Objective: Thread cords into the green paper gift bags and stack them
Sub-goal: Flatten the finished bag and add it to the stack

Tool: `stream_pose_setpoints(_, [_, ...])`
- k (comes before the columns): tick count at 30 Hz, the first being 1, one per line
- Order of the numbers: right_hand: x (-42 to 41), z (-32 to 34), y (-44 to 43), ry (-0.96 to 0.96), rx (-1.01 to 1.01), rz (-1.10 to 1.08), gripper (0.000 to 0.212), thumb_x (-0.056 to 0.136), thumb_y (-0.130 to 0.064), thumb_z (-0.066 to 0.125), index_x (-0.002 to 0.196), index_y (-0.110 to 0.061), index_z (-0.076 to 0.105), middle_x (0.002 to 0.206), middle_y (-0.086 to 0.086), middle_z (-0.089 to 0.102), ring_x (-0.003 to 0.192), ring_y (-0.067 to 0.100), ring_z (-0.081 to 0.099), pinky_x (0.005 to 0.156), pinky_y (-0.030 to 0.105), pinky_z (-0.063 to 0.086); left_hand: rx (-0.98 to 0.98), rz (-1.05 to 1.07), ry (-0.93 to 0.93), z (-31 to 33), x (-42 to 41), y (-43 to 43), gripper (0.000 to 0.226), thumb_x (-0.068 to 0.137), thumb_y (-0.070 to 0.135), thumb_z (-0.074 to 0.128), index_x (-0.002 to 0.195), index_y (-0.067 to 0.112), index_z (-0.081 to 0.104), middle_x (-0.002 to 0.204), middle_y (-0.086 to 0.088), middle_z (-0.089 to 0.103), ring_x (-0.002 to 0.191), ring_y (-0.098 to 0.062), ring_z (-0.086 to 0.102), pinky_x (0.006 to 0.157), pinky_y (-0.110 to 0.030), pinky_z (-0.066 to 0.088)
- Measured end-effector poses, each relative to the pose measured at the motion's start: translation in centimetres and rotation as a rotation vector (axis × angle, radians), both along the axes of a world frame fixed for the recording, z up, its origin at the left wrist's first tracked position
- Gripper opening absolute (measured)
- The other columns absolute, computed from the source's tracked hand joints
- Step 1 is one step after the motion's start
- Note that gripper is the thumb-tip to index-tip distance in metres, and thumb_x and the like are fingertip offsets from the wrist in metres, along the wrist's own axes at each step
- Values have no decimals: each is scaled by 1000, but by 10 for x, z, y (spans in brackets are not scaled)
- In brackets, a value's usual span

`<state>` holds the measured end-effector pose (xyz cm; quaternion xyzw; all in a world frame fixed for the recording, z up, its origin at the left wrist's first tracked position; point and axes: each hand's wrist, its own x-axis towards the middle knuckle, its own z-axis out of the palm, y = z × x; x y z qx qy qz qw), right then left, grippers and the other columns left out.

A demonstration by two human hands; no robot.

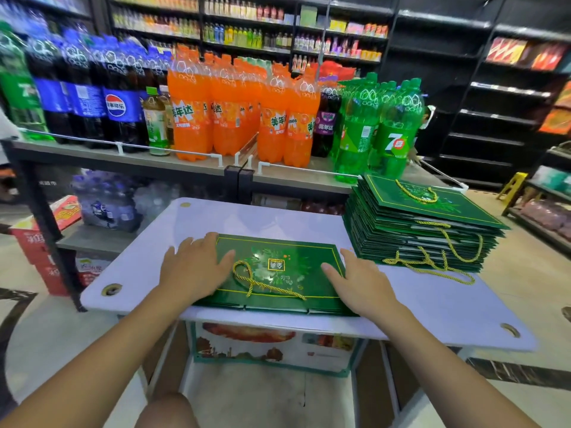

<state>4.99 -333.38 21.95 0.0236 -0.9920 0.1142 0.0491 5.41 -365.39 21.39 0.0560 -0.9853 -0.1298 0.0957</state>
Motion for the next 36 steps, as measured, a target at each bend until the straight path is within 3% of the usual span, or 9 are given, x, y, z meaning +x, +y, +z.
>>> stream_pose_setpoints(5, [20,-5,-6,-44,-52,-10,74,99,-71,36,155,-23,35,140,11,52,133,34,43,102,46,43,-19,2,-43,0,17,-6,49,103,51,39,145,26,39,114,-5,66,109,-29,56,80,-40,43])
stream_pose_setpoints(11, [18,6,-17,-47,-489,24,70,93,-53,61,153,-24,40,149,4,49,136,23,48,109,42,45,477,18,45,-7,14,-17,35,100,20,51,133,31,48,98,1,64,78,-19,58,73,-41,48])
stream_pose_setpoints(14, [13,26,-25,30,-590,56,71,88,-50,62,151,-22,45,150,-1,50,136,19,50,108,38,44,727,33,138,1,9,-24,42,95,8,49,128,35,51,129,10,54,85,-8,59,87,-45,54])
stream_pose_setpoints(17, [0,56,-25,94,-629,58,63,96,-32,65,153,-19,43,151,0,49,140,21,46,106,33,39,872,10,224,19,1,-26,48,83,15,47,122,42,54,142,6,58,107,-19,66,89,-48,57])
stream_pose_setpoints(23, [-32,128,0,233,-637,77,60,98,-30,66,152,-19,44,140,-4,55,110,12,53,90,27,40,905,-76,360,90,-27,7,43,88,15,51,123,39,58,147,-4,56,107,-14,63,85,-40,54])
stream_pose_setpoints(25, [-42,151,20,254,-640,58,59,98,-31,66,152,-19,45,143,-1,55,100,11,57,84,28,42,861,-90,378,112,-43,29,41,97,9,50,129,33,58,151,-5,51,94,-5,57,76,-34,49])
stream_pose_setpoints(29, [-64,182,79,299,-624,-38,54,96,-36,69,146,-22,54,149,6,53,124,23,56,97,31,42,852,-182,379,151,-76,89,37,103,8,49,133,28,57,156,-5,45,86,0,52,67,-22,43])
stream_pose_setpoints(33, [-81,198,151,343,-647,-118,44,92,-36,74,133,-23,66,138,5,61,115,20,57,94,29,41,892,-289,326,172,-103,159,38,103,7,49,135,25,55,157,-1,43,79,-7,55,62,-26,44])
stream_pose_setpoints(36, [-88,199,201,356,-655,-159,43,91,-34,76,131,-20,68,131,3,64,112,17,58,97,30,42,916,-353,266,174,-122,212,41,101,5,51,136,26,55,128,5,51,71,-14,53,67,-37,47])
